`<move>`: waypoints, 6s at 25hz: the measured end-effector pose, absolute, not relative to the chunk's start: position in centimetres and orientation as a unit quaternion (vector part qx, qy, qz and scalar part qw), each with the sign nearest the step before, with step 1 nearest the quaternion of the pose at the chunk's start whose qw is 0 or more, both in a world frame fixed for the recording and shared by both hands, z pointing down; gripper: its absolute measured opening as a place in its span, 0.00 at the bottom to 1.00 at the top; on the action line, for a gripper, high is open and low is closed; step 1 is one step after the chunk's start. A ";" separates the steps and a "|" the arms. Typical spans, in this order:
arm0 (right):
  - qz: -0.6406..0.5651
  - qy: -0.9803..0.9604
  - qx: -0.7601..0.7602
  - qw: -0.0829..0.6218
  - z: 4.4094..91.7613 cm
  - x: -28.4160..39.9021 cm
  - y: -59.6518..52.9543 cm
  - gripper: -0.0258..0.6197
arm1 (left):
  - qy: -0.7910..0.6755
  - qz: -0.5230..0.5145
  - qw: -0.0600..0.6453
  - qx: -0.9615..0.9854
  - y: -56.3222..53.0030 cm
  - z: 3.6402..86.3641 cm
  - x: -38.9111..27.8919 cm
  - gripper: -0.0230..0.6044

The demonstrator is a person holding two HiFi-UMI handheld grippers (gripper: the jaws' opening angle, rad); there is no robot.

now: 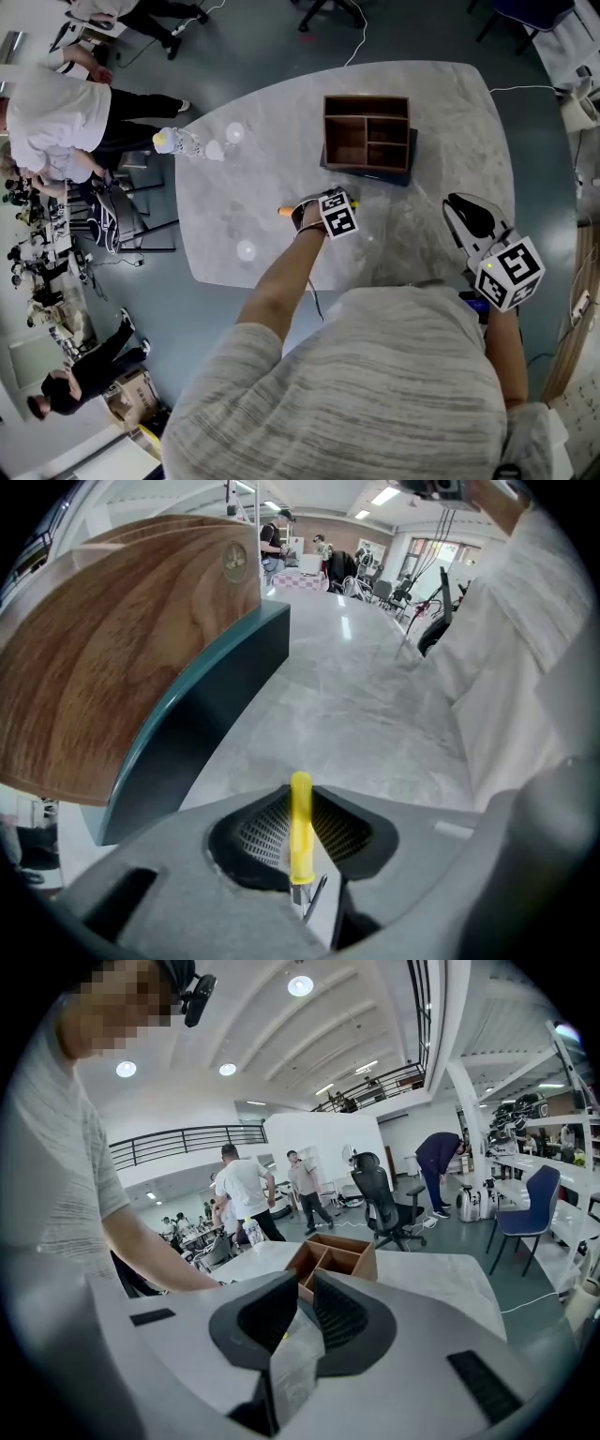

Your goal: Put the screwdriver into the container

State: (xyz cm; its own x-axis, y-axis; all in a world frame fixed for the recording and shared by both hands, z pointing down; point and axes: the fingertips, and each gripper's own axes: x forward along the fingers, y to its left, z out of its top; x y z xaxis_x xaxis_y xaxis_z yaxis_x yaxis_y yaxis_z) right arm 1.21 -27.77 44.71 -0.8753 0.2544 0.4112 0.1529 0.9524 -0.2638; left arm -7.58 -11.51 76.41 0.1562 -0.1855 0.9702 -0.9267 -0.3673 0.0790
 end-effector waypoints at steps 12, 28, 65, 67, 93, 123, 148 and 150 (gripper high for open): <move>0.107 -0.962 -0.117 0.223 44.5 0.7 -27.2 0.06 | -0.488 0.448 0.367 0.653 -12.8 74.1 -9.1 0.16; 0.096 -0.962 -0.142 0.213 43.9 -0.3 -25.9 0.06 | -0.592 0.357 0.317 0.650 -14.9 66.5 -10.5 0.16; 0.094 -0.968 -0.126 0.194 42.7 0.7 -27.2 0.06 | -0.763 -0.012 0.186 0.618 -23.1 47.1 -15.5 0.16; 0.096 -0.969 -0.124 0.193 42.9 0.8 -27.4 0.06 | -0.766 -0.027 0.188 0.614 -23.7 47.3 -15.9 0.15; 0.101 -0.967 -0.115 0.202 43.9 0.8 -28.7 0.06 | -0.782 -0.034 0.195 0.592 -25.8 51.9 -17.7 0.15; 0.096 -0.967 -0.115 0.205 43.6 1.1 -27.9 0.06 | -0.772 0.012 0.234 0.591 -25.6 55.0 -17.0 0.15; 0.094 -0.967 -0.118 0.203 43.1 0.9 -27.3 0.06 | -0.769 0.036 0.225 0.597 -24.7 54.6 -17.1 0.27; 0.094 -0.967 -0.120 0.203 43.2 0.9 -27.3 0.06 | -0.770 0.038 0.223 0.597 -24.6 54.5 -17.1 0.27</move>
State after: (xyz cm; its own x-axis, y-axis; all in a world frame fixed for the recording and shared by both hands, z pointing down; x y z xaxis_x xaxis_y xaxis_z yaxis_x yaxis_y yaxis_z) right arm 0.95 -27.26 43.16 -0.8887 0.2694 0.3711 0.1931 0.9539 -0.2299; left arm -17.10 -24.61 54.48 -0.1887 -0.9021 0.3880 -0.9359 0.2849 0.2072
